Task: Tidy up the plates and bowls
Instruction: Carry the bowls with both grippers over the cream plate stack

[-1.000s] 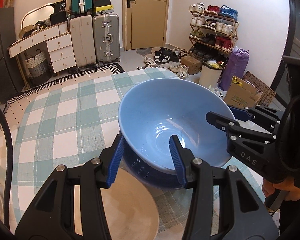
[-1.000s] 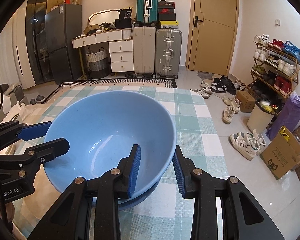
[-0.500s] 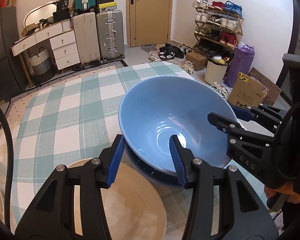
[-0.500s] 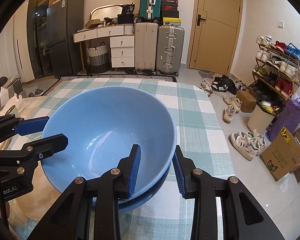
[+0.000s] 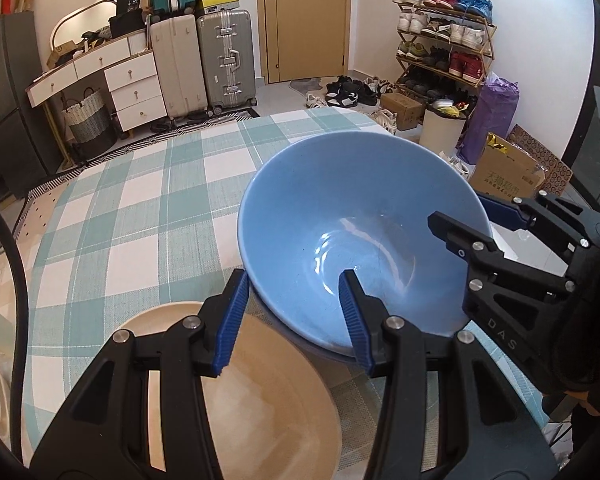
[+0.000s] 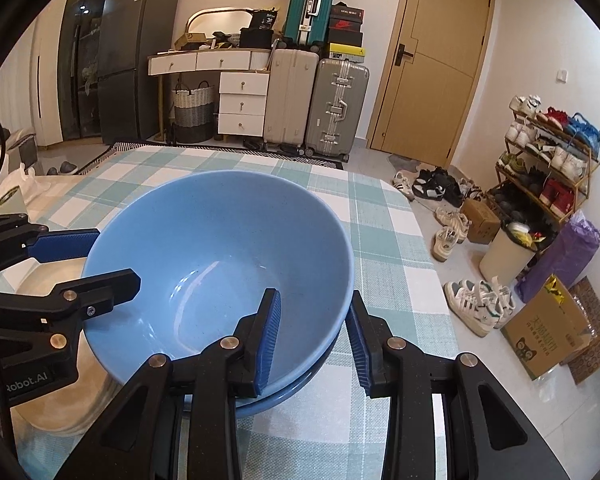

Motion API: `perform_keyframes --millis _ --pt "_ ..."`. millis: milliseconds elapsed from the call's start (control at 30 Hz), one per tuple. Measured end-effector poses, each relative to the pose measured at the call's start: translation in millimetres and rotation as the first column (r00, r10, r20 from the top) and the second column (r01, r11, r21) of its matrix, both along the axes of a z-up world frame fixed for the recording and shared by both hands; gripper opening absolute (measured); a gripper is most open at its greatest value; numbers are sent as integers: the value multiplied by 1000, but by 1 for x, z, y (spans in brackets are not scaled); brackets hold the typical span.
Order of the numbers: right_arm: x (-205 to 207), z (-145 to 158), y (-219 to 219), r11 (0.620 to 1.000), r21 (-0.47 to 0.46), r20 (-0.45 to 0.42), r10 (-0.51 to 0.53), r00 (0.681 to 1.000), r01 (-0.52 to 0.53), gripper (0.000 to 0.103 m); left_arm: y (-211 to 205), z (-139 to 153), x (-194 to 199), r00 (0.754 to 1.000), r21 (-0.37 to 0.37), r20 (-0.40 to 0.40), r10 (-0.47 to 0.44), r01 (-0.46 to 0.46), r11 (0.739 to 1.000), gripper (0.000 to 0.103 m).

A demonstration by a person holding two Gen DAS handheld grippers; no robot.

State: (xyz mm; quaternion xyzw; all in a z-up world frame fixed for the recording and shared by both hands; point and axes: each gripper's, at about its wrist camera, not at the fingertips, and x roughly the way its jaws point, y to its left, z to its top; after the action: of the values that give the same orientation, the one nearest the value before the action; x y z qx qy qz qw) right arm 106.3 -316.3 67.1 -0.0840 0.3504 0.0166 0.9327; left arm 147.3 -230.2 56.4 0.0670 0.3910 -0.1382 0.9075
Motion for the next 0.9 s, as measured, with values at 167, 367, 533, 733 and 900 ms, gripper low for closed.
perform_keyframes --millis 167,367,533,733,900 --pt "-2 -4 2 1000 -14 4 3 1000 -3 34 0 -7 3 1000 17 3 4 -4 1000 44" --pt "-3 -6 2 1000 -19 5 2 1000 -2 34 -2 -13 7 1000 25 3 5 -5 1000 44" --pt "-2 -7 1 1000 -18 2 2 1000 -2 35 -2 -15 9 1000 27 2 6 -6 1000 44" --pt "0 -10 3 1000 1 -5 15 1000 -15 43 -2 -17 10 1000 27 0 5 -5 1000 45" --pt "1 -10 -1 999 35 -21 32 999 -31 50 -1 -21 11 1000 14 -7 0 0 1000 48"
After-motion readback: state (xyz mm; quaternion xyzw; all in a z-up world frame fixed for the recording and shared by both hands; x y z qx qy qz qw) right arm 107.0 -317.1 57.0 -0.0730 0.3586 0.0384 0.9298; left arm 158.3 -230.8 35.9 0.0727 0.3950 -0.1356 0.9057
